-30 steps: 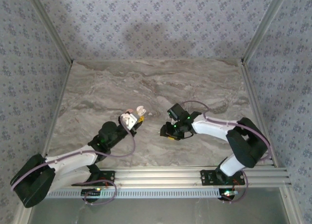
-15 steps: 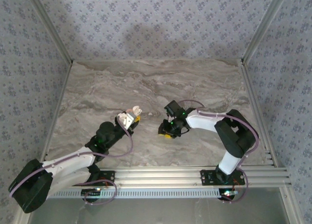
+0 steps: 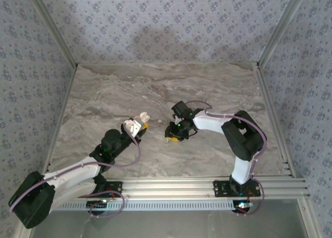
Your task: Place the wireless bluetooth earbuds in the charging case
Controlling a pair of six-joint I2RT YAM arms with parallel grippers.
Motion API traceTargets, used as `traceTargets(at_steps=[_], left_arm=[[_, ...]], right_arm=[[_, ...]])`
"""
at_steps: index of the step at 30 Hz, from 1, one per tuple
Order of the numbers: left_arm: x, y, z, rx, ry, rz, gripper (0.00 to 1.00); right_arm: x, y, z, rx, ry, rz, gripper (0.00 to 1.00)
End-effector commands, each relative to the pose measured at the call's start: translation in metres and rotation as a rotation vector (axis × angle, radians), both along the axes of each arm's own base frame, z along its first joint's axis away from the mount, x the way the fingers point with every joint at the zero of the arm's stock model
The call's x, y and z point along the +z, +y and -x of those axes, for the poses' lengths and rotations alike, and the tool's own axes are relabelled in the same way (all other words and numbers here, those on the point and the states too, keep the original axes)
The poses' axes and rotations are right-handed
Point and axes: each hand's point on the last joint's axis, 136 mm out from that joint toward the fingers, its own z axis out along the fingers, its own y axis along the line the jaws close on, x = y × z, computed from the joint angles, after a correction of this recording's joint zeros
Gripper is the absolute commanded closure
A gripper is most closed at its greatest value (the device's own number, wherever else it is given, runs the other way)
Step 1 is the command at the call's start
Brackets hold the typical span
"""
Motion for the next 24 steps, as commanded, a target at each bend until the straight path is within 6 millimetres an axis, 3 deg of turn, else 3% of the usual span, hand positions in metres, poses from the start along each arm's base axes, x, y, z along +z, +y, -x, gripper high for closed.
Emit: traceTargets(at_steps=[1,10,24], left_arm=[[0.009,0.002,-0.001,0.007,-0.023,0.016,0.87],[0.01,0.005,-0.001,0.012,-0.024,0.016,0.87],[0.012,0.008,0.0,0.018,-0.031,0.015,0.87]], right_arm=[[0.009,-0.006,-0.016,0.012,-0.076,0.051,0.65],[0.038,-0.028,-0.015,0.096,-0.107,0.233,0.64],[0.021,-0.003,-0.015,0.147,-0.043,0.244,0.64]])
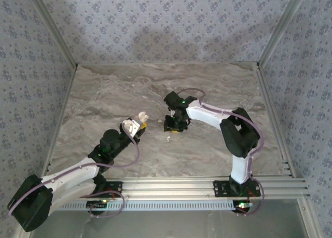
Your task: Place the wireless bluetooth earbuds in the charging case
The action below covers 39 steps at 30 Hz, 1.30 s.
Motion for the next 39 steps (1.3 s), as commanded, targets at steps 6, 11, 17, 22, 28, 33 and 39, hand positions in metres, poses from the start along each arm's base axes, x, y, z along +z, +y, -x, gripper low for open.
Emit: traceTargets(at_steps=[6,11,17,22,28,33,39], left_arm=[[0.008,0.004,0.0,0.011,-0.026,0.009,0.87],[0.009,0.005,0.0,0.013,-0.026,0.009,0.87],[0.008,0.006,0.0,0.012,-0.025,0.008,0.87],[0.009,0.006,0.0,0.015,-0.026,0.01,0.87],[0.009,0.007,0.001,0.014,-0.026,0.01,0.87],[0.01,0.007,0.001,0.015,-0.027,0.011,0.87],[0.01,0.008,0.002,0.014,-0.027,0.009,0.87]], right_arm=[[-0.014,0.005,0.006,0.034,0.052,0.046,0.65],[-0.02,0.007,0.01,0.046,0.069,0.065,0.65],[-0.024,0.007,0.014,0.054,0.079,0.094,0.65],[-0.03,0.002,0.018,0.061,0.089,0.145,0.65],[-0.034,0.001,0.019,0.065,0.088,0.168,0.67],[-0.035,0.002,0.017,0.066,0.081,0.159,0.71],[-0.035,0.002,0.016,0.063,0.063,0.158,0.76]])
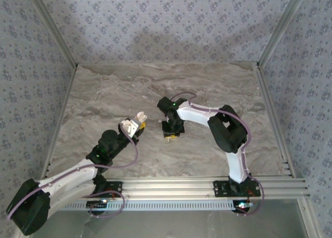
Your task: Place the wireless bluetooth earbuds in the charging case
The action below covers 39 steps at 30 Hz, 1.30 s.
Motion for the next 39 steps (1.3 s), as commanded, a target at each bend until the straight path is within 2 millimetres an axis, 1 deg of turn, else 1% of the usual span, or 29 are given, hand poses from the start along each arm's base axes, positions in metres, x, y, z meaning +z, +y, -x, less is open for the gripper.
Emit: traceTargets(at_steps=[1,7,11,13,16,22,23,27,30,34,39], left_arm=[[0.006,0.002,0.0,0.006,-0.022,0.006,0.87],[0.003,0.0,0.0,-0.002,-0.012,0.009,0.87],[0.002,-0.007,0.001,-0.035,0.003,0.031,0.87],[0.0,-0.012,0.0,-0.055,0.013,0.047,0.87],[-0.002,-0.02,-0.001,-0.083,0.028,0.073,0.87],[0.001,-0.044,-0.007,-0.164,0.044,0.127,0.87],[0.002,-0.049,-0.007,-0.186,0.047,0.136,0.87],[0.007,-0.068,-0.009,-0.258,0.043,0.169,0.87],[0.011,-0.08,-0.01,-0.305,0.044,0.189,0.87],[0.016,-0.094,-0.009,-0.365,0.046,0.214,0.87],[0.019,-0.106,-0.009,-0.402,0.052,0.237,0.87]], right_arm=[[-0.003,-0.002,0.001,0.009,-0.007,0.025,0.76],[0.008,-0.004,-0.003,-0.009,-0.061,-0.016,0.78],[0.024,-0.007,-0.012,-0.049,-0.151,-0.078,0.79],[0.039,-0.009,-0.02,-0.072,-0.229,-0.136,0.79],[0.059,-0.019,-0.03,-0.109,-0.351,-0.205,0.8],[0.108,-0.039,-0.038,-0.13,-0.566,-0.302,0.8],[0.119,-0.041,-0.039,-0.138,-0.605,-0.328,0.8],[0.163,-0.041,-0.037,-0.083,-0.775,-0.422,0.8],[0.187,-0.041,-0.033,-0.049,-0.873,-0.457,0.8],[0.208,-0.034,-0.027,-0.002,-0.954,-0.493,0.8],[0.224,-0.022,-0.019,0.062,-1.021,-0.52,0.8]])
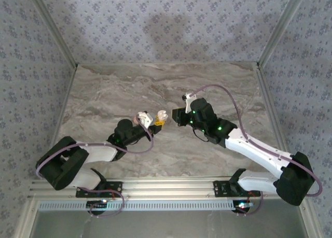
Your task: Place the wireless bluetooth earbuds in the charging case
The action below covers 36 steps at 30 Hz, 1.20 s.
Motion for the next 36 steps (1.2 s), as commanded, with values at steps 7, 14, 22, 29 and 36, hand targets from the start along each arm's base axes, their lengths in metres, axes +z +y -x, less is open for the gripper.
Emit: traceTargets(at_steps=[7,14,22,29,36], left_arm=[[0.035,-0.017,0.004,-0.073,-0.046,0.109,0.87],[0.04,-0.017,0.005,-0.076,-0.048,0.128,0.87],[0.043,-0.018,0.007,-0.087,-0.052,0.137,0.87],[0.046,-0.018,0.009,-0.091,-0.056,0.14,0.87],[0.051,-0.016,0.008,-0.083,-0.063,0.152,0.87]], right_arm=[[0.016,0.013,0.003,0.048,-0.125,0.022,0.8],[0.015,0.022,0.004,0.073,-0.128,0.022,0.8],[0.013,0.024,0.001,0.069,-0.132,0.032,0.79],[0.013,0.025,-0.001,0.067,-0.141,0.036,0.8],[0.005,0.026,0.0,0.071,-0.124,0.052,0.8]])
